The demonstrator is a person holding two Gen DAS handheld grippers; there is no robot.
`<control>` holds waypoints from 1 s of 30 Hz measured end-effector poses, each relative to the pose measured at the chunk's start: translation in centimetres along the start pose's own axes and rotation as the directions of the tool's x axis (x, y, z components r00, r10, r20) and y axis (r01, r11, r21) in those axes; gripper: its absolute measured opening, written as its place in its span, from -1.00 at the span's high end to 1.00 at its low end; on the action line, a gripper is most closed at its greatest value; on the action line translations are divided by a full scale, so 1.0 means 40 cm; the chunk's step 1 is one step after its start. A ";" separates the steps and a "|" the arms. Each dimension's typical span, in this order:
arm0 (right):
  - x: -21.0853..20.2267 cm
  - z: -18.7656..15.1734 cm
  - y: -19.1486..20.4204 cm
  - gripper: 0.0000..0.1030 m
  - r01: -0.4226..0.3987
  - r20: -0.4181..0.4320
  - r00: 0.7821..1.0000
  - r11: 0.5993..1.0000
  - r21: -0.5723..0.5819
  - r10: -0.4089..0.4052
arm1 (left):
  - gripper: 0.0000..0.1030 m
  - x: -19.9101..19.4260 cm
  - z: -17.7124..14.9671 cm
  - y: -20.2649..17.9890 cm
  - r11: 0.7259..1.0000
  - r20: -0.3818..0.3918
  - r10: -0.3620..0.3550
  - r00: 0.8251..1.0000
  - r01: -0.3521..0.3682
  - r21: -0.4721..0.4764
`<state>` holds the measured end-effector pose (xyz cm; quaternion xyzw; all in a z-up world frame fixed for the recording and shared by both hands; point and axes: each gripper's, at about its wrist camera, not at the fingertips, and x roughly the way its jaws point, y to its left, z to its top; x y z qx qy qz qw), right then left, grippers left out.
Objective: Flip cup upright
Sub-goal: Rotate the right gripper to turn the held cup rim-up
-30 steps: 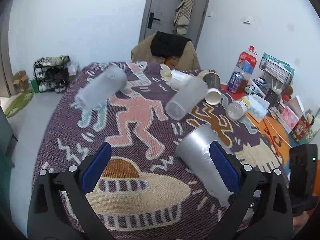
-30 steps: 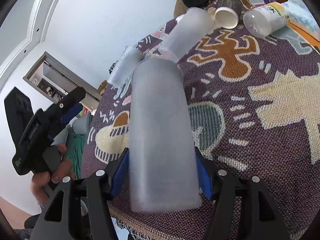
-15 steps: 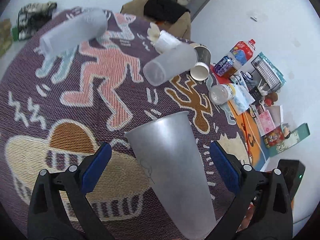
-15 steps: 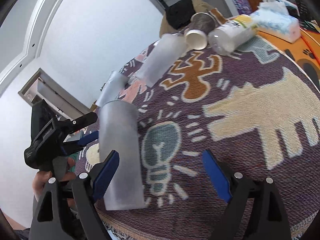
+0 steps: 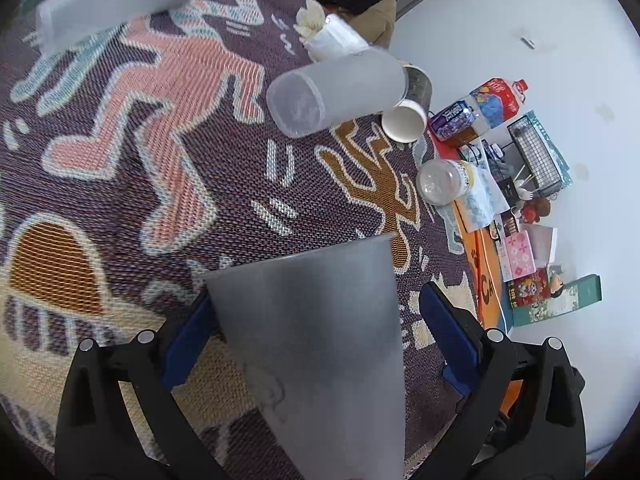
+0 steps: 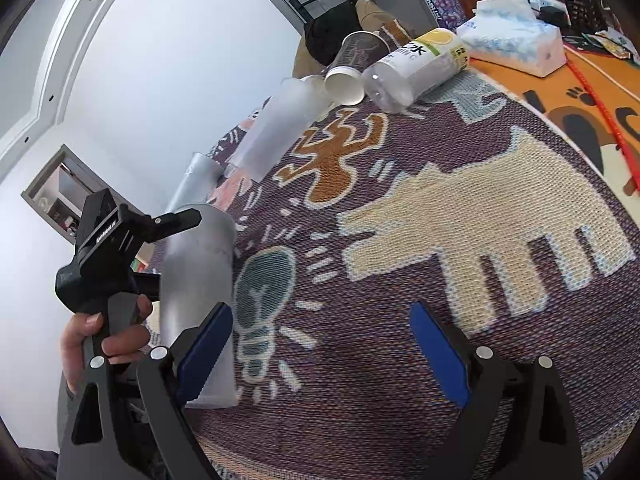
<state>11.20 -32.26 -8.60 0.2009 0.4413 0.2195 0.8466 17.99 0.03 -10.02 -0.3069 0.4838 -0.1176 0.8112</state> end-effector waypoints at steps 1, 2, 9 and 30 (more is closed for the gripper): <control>-0.002 -0.002 -0.004 -0.72 0.000 0.000 1.000 1.000 0.000 0.000 | -0.89 0.006 0.002 0.002 1.000 0.001 0.003 1.000 -0.003 -0.006; 0.001 -0.002 -0.004 -0.76 0.001 -0.001 1.000 1.000 0.001 -0.001 | -0.89 0.010 0.005 0.003 1.000 0.006 0.009 1.000 -0.009 -0.010; -0.013 -0.009 -0.015 -0.85 0.012 0.017 1.000 1.000 0.001 -0.012 | -0.58 0.012 0.013 0.003 1.000 0.006 0.004 1.000 -0.004 -0.016; -0.050 -0.026 0.017 -0.85 0.046 0.051 0.998 0.999 -0.022 -0.045 | -0.53 -0.195 -0.056 -0.205 0.935 0.298 -0.023 0.954 -0.085 0.345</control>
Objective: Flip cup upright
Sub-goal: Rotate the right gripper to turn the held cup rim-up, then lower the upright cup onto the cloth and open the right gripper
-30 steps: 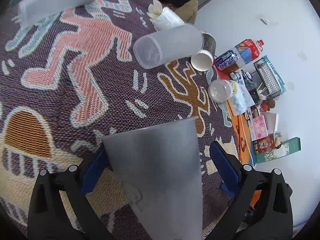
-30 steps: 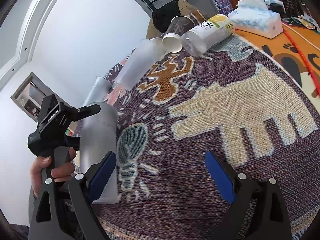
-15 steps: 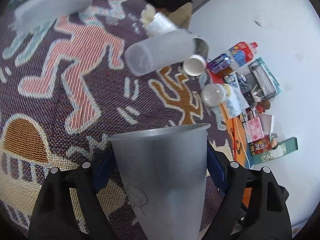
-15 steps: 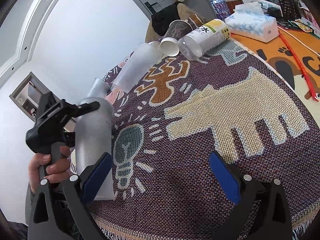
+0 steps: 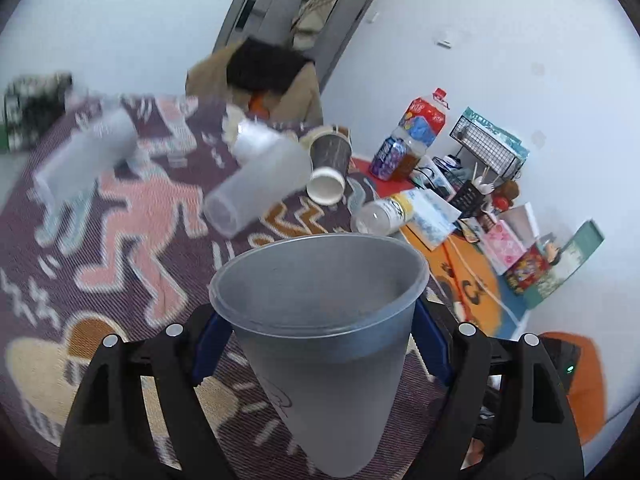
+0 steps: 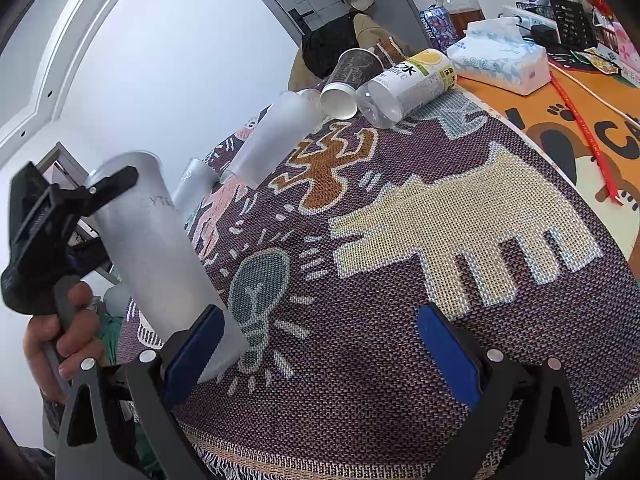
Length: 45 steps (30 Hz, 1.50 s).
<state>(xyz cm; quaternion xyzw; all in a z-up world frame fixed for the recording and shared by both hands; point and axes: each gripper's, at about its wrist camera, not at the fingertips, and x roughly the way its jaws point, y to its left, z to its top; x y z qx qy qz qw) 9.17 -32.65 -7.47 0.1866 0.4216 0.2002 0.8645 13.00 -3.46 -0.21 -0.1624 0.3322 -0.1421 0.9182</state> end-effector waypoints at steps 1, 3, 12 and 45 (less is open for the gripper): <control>-0.001 0.000 0.001 -0.85 0.003 0.001 1.000 1.000 -0.002 -0.003 | -0.53 -0.010 0.001 -0.012 1.000 0.020 0.011 1.000 -0.011 0.027; -0.003 0.001 0.002 -0.85 0.008 0.004 1.000 1.000 -0.003 -0.008 | -0.53 -0.024 0.001 -0.033 0.997 0.053 0.029 0.998 -0.033 0.067; 0.001 0.000 -0.001 -0.85 0.028 0.005 1.000 1.000 -0.012 -0.028 | -0.53 -0.042 -0.009 -0.120 0.960 0.177 0.096 0.979 -0.138 0.243; -0.024 -0.013 0.019 -0.85 0.039 0.016 0.999 0.999 -0.030 -0.039 | -0.89 -0.044 -0.071 -0.175 0.914 0.146 0.094 0.985 -0.143 0.380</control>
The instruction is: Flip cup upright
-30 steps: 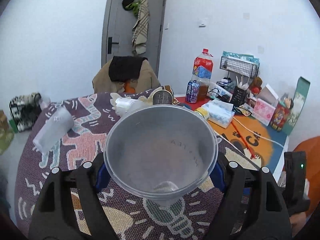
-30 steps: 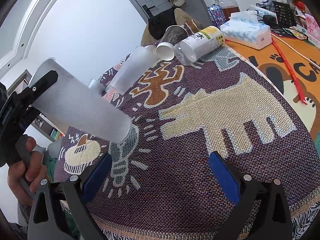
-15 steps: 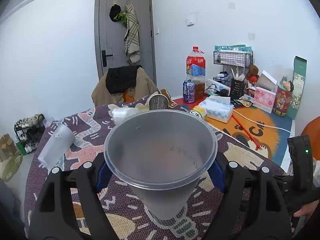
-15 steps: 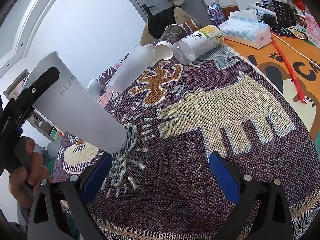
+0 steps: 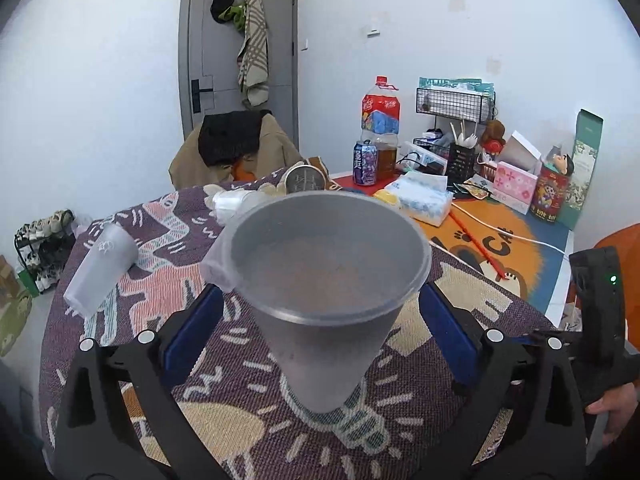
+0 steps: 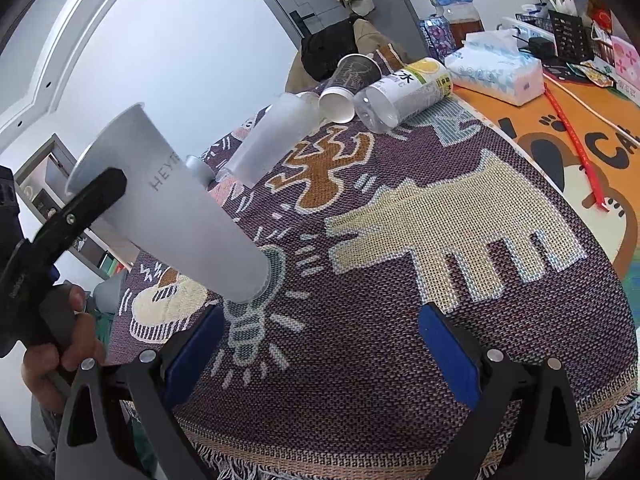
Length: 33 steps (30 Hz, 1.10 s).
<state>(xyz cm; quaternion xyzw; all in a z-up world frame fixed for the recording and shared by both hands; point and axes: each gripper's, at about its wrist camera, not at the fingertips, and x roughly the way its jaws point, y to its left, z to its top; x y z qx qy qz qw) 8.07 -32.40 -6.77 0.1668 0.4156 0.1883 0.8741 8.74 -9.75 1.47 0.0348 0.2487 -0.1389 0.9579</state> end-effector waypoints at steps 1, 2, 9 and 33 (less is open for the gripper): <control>-0.003 0.000 0.002 -0.85 0.001 0.002 1.000 1.000 -0.001 -0.001 | -0.89 -0.005 -0.003 0.005 1.000 -0.001 -0.001 1.000 0.001 -0.007; -0.008 -0.001 0.005 -0.85 0.002 0.006 1.000 1.000 -0.003 -0.002 | -0.89 -0.008 -0.005 0.008 1.000 -0.001 0.000 1.000 0.000 -0.011; -0.045 -0.001 0.041 -0.85 0.022 0.047 0.999 0.999 -0.025 -0.021 | -0.89 -0.058 -0.020 0.034 0.999 0.008 0.010 1.000 -0.009 -0.038; -0.198 -0.045 0.150 -0.85 0.078 0.199 0.979 0.986 -0.144 -0.048 | -0.89 -0.250 -0.063 0.042 0.988 0.067 0.127 0.990 -0.121 -0.091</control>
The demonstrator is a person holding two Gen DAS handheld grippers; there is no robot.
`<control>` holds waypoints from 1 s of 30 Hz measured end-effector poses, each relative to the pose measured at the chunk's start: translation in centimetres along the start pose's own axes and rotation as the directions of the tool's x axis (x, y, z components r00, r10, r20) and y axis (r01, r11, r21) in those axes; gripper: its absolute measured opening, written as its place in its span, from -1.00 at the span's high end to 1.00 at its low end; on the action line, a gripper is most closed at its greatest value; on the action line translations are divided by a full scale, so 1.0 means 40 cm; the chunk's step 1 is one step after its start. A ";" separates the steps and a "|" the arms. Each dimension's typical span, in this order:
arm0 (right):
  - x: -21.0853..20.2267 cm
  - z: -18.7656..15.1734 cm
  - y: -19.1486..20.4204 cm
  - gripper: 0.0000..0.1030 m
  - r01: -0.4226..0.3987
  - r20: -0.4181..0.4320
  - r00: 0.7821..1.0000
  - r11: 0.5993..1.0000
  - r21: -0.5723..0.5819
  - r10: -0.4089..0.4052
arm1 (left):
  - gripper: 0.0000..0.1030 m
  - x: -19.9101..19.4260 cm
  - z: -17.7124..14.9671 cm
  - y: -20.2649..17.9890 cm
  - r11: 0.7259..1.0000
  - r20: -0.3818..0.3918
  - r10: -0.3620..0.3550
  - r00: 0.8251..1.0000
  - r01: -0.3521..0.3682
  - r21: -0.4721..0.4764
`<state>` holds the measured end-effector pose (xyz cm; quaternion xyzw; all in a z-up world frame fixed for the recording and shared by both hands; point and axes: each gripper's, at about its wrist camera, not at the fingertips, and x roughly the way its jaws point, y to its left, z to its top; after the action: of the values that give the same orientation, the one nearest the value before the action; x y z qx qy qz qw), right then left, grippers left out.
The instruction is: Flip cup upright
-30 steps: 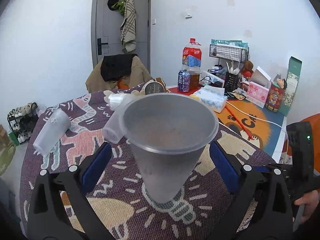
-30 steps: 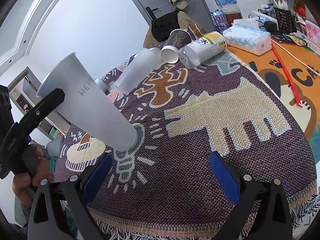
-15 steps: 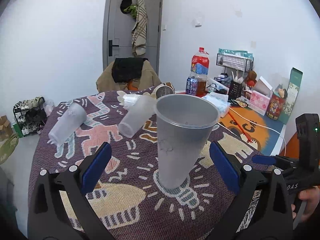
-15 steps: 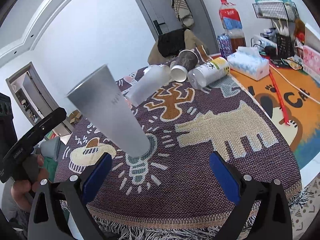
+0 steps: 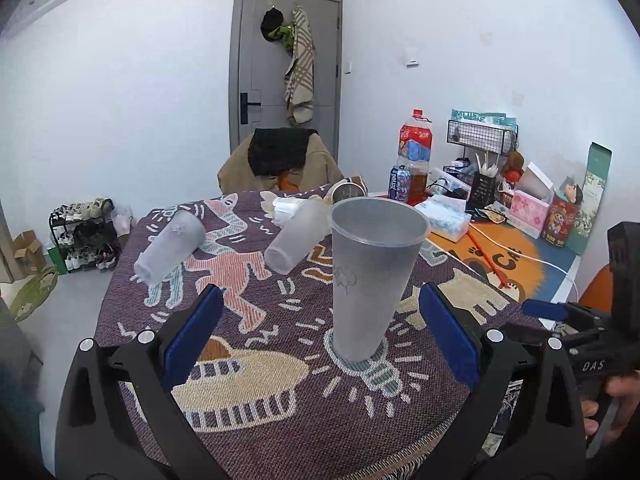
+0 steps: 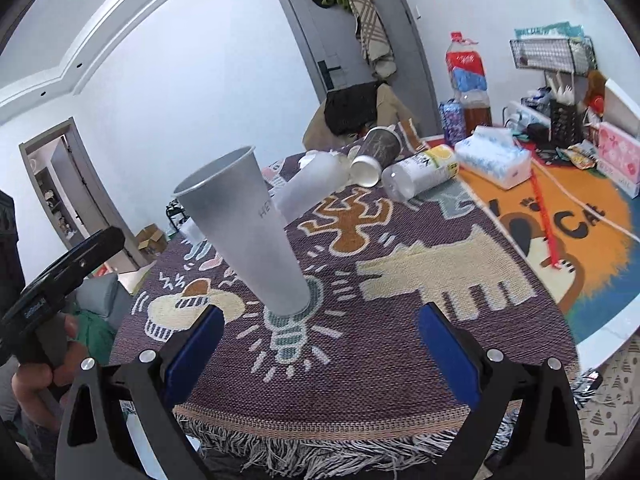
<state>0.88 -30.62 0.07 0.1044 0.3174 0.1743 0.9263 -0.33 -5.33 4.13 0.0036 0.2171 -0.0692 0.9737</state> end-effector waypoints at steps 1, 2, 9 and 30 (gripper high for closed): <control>-0.006 0.001 0.000 -0.85 -0.003 0.004 1.000 1.000 0.001 0.003 | -0.89 -0.004 -0.003 -0.002 1.000 -0.004 0.001 1.000 -0.001 0.000; -0.011 0.001 0.001 -0.85 -0.004 0.009 1.000 1.000 0.000 0.004 | -0.89 -0.007 -0.006 -0.003 1.000 -0.007 0.003 1.000 -0.003 0.000; -0.044 0.003 0.018 -0.85 0.012 0.037 0.999 0.999 -0.042 -0.011 | -0.89 -0.048 -0.013 -0.010 1.000 -0.008 0.025 1.000 -0.026 -0.008; -0.082 0.005 0.048 -0.85 0.009 0.063 0.998 0.998 -0.068 -0.005 | -0.89 -0.107 -0.020 -0.018 0.999 0.015 0.040 0.999 -0.040 0.010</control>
<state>-1.89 -30.17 2.61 0.0769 0.2823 0.1786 0.9394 -4.62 -5.45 5.25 0.0122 0.2093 -0.0510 0.9764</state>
